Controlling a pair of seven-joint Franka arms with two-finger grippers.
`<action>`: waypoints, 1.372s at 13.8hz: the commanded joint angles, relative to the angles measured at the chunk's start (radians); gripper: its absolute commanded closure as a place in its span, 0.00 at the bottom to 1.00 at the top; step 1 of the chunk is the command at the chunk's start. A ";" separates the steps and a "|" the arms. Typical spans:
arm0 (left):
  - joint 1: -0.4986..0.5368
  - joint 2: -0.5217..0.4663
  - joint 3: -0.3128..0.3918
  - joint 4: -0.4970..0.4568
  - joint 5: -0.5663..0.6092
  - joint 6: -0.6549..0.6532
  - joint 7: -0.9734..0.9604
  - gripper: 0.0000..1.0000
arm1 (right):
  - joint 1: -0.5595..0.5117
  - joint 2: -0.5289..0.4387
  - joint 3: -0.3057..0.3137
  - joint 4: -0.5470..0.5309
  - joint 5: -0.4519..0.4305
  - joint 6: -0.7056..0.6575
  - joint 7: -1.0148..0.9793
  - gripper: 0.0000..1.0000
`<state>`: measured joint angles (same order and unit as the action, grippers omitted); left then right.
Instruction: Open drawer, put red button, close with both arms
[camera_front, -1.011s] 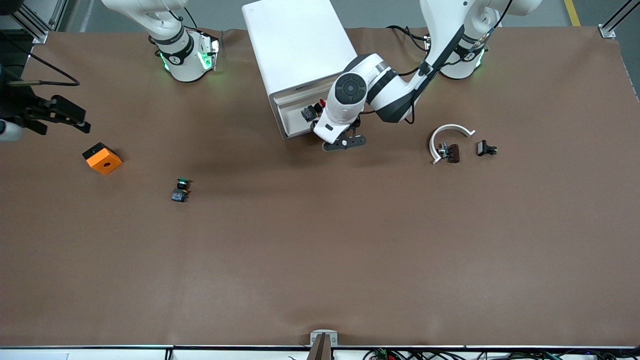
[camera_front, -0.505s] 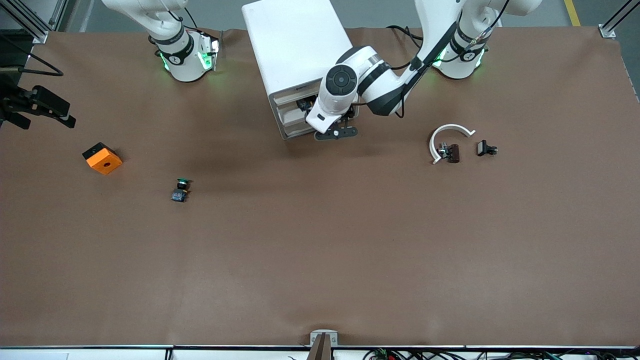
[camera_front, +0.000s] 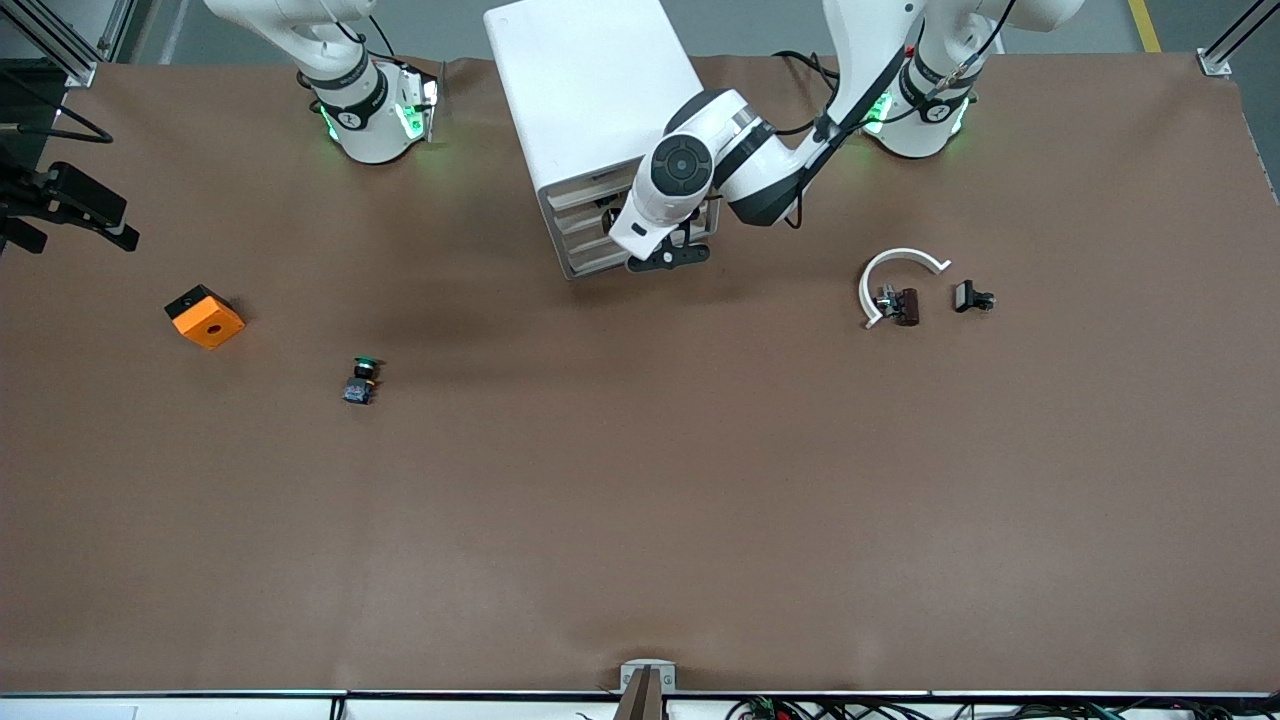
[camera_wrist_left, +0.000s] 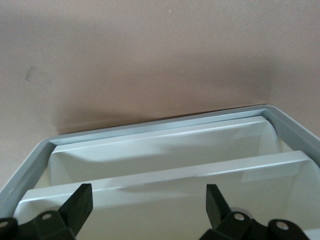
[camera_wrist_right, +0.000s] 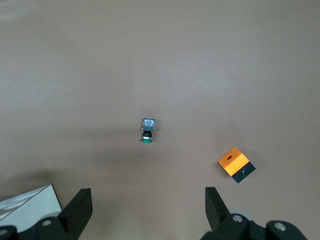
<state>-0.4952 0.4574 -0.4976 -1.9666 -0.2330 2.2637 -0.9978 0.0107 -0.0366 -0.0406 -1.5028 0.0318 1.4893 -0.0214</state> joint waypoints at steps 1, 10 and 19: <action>0.001 0.004 -0.015 -0.003 -0.028 -0.006 0.008 0.00 | -0.021 -0.002 0.018 0.013 -0.009 -0.015 -0.006 0.00; 0.189 -0.025 -0.002 0.046 -0.019 -0.051 -0.068 0.00 | -0.021 -0.002 0.018 0.013 -0.007 -0.015 -0.006 0.00; 0.532 -0.028 0.005 0.347 0.263 -0.303 0.010 0.00 | -0.021 -0.002 0.018 0.013 -0.009 -0.015 -0.006 0.00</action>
<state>0.0073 0.4241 -0.4858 -1.6565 -0.0425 1.9818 -1.0114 0.0088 -0.0366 -0.0388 -1.5027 0.0317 1.4889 -0.0214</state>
